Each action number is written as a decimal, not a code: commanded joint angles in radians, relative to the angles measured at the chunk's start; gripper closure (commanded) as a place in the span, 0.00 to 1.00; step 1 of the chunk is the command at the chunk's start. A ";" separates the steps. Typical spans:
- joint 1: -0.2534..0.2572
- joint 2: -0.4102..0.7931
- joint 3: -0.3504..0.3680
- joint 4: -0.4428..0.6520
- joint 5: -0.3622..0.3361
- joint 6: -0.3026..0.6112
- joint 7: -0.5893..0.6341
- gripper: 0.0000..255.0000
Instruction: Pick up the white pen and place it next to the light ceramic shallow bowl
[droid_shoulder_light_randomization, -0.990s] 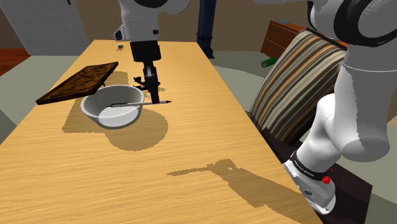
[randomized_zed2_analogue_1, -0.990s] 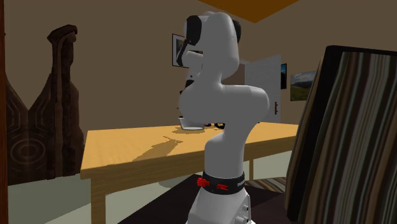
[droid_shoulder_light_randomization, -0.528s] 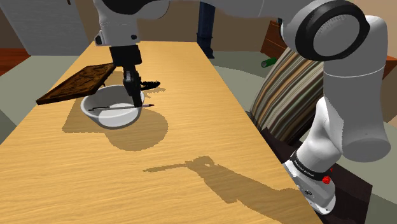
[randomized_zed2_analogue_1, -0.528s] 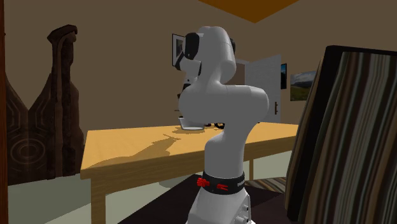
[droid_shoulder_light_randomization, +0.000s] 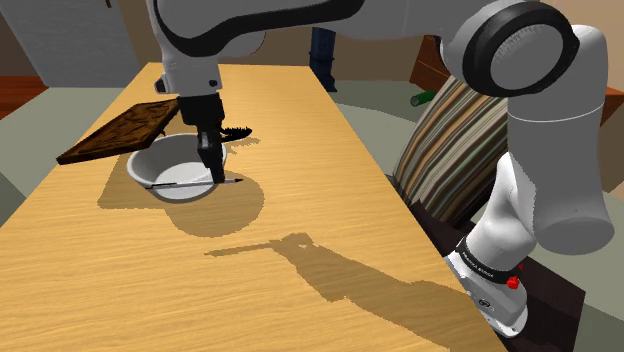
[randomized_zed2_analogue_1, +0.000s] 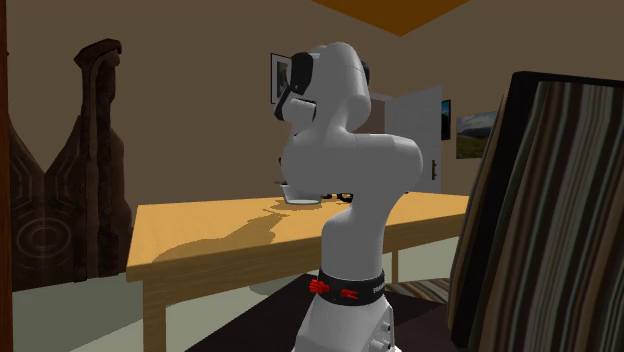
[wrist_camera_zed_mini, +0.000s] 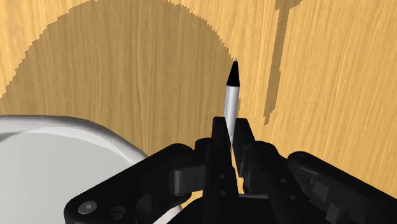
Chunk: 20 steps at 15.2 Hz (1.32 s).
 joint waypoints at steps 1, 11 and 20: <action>0.000 -0.001 0.000 -0.032 0.001 0.031 -0.007 1.00; 0.003 0.026 -0.002 -0.124 0.003 0.147 -0.031 1.00; 0.005 0.042 -0.003 -0.153 0.004 0.192 -0.041 1.00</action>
